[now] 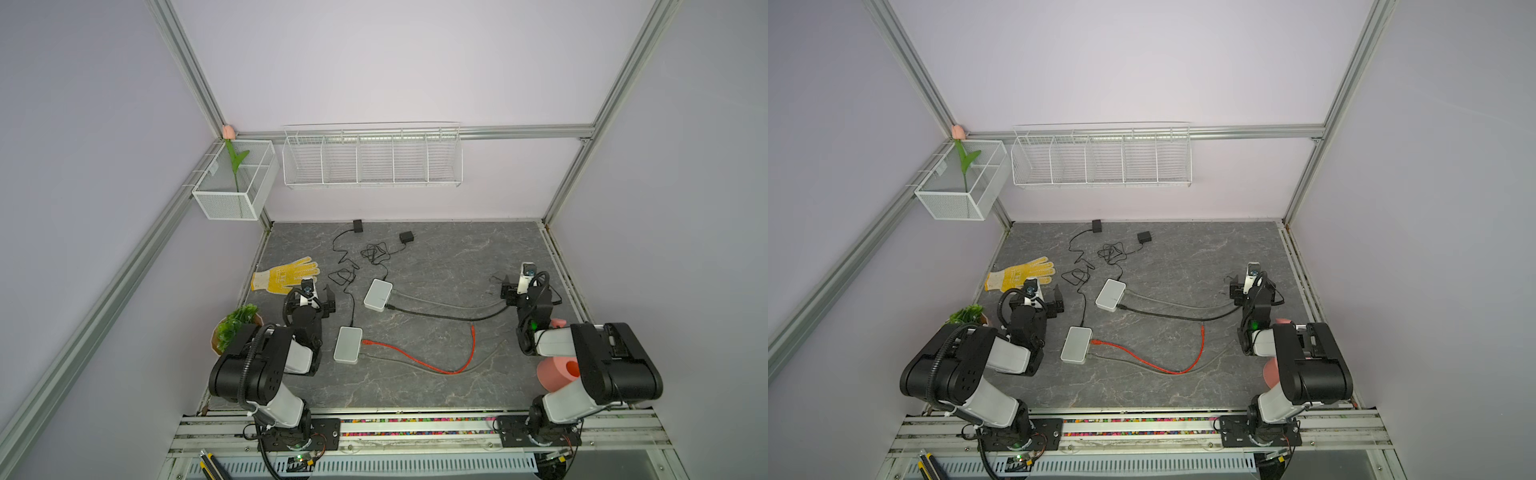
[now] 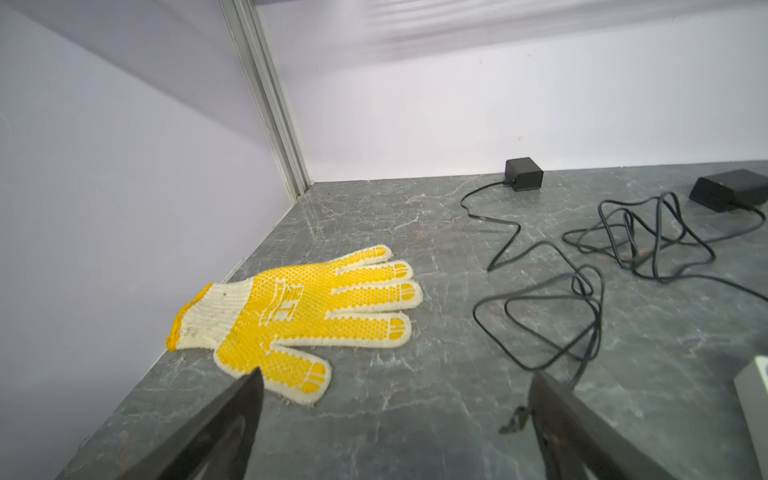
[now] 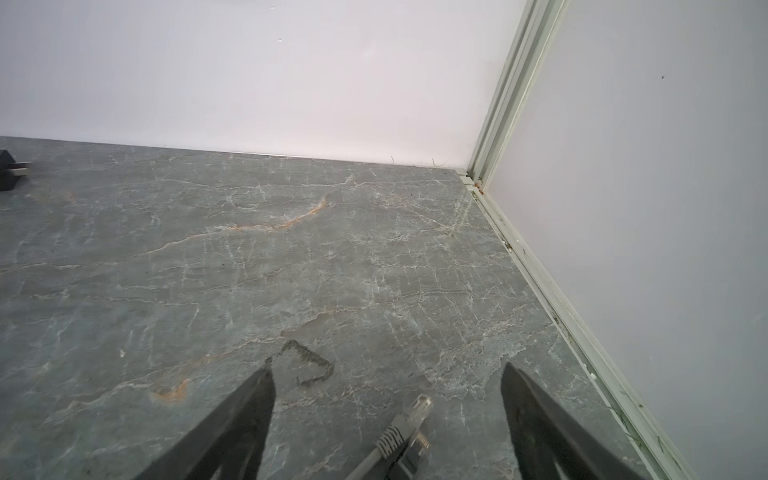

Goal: Insert the plug into the switch port

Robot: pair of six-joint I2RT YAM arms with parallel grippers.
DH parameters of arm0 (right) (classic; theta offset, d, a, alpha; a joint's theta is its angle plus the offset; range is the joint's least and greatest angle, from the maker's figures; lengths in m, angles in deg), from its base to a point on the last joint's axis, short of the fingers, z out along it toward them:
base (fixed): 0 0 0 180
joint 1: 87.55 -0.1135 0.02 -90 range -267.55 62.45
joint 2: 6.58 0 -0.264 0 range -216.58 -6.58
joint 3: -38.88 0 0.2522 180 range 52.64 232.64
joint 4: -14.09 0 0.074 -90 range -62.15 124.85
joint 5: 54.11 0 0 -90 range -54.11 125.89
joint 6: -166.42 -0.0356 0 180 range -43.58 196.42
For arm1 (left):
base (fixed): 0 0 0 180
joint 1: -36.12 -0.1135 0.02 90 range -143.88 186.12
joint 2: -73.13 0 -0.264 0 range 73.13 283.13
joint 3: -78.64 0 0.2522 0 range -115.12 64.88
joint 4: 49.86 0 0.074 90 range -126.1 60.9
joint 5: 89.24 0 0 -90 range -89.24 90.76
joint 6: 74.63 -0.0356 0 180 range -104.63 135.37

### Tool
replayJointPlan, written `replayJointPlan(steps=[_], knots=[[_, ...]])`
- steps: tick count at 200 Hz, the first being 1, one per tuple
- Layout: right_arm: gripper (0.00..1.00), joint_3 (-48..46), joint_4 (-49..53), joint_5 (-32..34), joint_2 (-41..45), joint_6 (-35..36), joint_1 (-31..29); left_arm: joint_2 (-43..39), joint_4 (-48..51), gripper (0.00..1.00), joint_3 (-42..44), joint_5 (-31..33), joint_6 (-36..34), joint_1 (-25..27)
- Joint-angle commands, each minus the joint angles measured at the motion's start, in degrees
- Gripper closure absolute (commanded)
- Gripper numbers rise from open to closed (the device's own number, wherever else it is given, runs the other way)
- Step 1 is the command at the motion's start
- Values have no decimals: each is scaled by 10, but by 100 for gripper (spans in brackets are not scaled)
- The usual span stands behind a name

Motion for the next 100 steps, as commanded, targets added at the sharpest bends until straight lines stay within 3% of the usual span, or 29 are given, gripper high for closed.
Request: replayJointPlan(steps=[1,21,80,100], knots=[[11,-2,56,-30,6,-24,0,-19,137,1,-64,-43,41,-31],[11,-2,56,-30,7,-24,0,-20,183,1,-85,-58,69,-56],[11,-2,56,-30,7,-24,0,-20,182,1,-85,-65,73,-61],[11,-2,56,-30,7,-24,0,-21,167,1,-76,-24,87,-61]])
